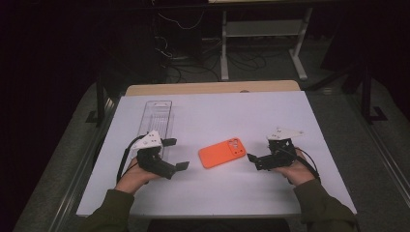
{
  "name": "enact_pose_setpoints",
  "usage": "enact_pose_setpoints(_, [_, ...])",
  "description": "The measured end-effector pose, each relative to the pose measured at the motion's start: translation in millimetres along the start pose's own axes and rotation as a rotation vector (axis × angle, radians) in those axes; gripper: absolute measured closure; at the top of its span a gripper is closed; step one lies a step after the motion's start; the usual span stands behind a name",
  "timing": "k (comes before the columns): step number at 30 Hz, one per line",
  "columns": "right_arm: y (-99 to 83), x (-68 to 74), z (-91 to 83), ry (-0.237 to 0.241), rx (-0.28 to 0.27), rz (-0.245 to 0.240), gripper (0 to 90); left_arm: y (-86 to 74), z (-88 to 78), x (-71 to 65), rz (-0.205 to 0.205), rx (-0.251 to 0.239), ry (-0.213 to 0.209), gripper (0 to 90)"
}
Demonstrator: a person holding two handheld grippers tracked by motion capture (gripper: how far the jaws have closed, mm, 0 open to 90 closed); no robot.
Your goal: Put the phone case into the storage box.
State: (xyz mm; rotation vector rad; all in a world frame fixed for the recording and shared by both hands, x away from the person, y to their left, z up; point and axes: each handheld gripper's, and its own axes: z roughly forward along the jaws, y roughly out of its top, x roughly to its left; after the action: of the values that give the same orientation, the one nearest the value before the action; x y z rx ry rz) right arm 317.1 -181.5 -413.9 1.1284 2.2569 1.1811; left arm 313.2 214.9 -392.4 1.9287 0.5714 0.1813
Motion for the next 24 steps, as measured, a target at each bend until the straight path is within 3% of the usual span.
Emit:
enact_pose_setpoints(6, [-10.2,9.5,-11.5,0.012,-0.040,-0.006,0.0,0.1,0.8,-1.1,0.004,0.006,-0.003,0.0])
enact_pose_setpoints(11, [-19.4,15.8,-14.9,0.027,-0.020,-0.018,0.0,0.3,1.9,-1.2,0.011,0.008,-0.004,0.0])
enact_pose_setpoints(16, [-26.4,16.1,-16.9,0.044,-0.023,-0.017,0.0,0.4,2.9,-0.8,0.004,0.011,-0.004,0.0])
enact_pose_setpoints(24, [-23.1,13.3,-17.2,0.057,-0.028,-0.013,0.0,1.1,1.6,-1.7,0.006,0.007,-0.007,0.0])
